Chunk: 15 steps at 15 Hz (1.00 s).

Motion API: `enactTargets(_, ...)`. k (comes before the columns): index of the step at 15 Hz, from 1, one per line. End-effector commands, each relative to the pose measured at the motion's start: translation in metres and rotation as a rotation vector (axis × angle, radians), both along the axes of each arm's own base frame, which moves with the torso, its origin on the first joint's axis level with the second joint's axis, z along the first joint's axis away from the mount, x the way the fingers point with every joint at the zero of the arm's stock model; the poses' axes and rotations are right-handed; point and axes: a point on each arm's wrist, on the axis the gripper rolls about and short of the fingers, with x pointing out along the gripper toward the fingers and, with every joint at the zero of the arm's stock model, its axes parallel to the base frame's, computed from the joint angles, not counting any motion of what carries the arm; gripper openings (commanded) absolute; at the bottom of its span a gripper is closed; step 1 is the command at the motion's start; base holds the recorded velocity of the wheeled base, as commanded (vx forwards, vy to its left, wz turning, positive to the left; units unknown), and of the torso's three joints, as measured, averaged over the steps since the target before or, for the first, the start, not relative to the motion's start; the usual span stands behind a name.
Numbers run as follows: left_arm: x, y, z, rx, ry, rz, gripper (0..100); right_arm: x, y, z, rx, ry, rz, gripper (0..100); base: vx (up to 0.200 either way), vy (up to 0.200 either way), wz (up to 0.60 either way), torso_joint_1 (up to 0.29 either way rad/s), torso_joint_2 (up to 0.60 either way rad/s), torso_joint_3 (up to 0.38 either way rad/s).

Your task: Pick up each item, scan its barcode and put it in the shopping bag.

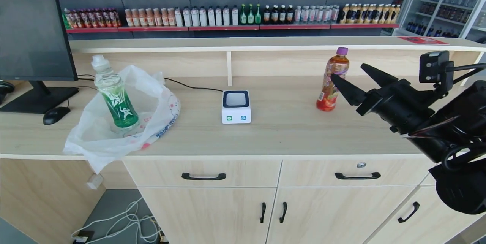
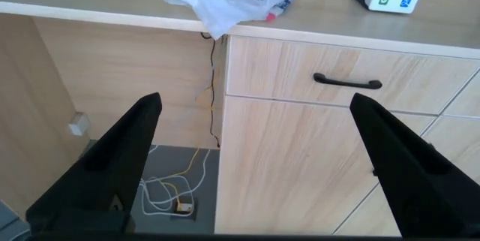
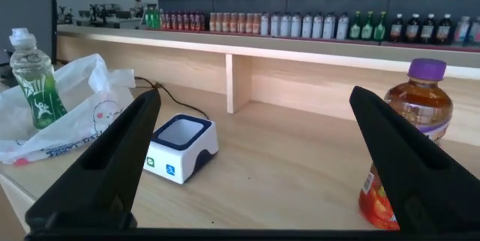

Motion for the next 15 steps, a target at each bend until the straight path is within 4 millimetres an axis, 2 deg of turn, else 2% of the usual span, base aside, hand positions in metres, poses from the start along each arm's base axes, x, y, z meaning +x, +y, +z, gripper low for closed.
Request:
enactTargets(1,0.000,0.000,0.000,0.001,0.001,0.001,100,-0.001,0.000,0.001,0.002,-0.004,0.001,100,0.000,-0.200,0.00,0.002,0.00,0.002)
enactTargets(4,0.000,0.000,0.000,0.001,-0.002,-0.001,100,-0.002,0.000,0.000,-0.001,0.003,0.001,100,0.200,-0.200,0.00,0.004,0.00,0.002)
enactTargets(9,0.000,0.000,0.000,0.002,-0.002,0.001,100,-0.008,-0.002,-0.012,-0.013,0.053,0.001,100,0.200,0.000,0.00,0.011,0.00,0.002)
enactTargets(12,0.000,0.000,0.000,0.002,0.000,0.001,100,-0.017,-0.003,-0.030,-0.050,0.122,-0.005,100,0.000,0.000,0.00,0.000,0.00,0.000)
enactTargets(15,0.000,0.000,0.000,0.001,0.000,0.001,100,-0.011,-0.002,-0.040,-0.081,0.141,-0.015,100,0.000,0.000,0.00,0.000,0.00,0.000)
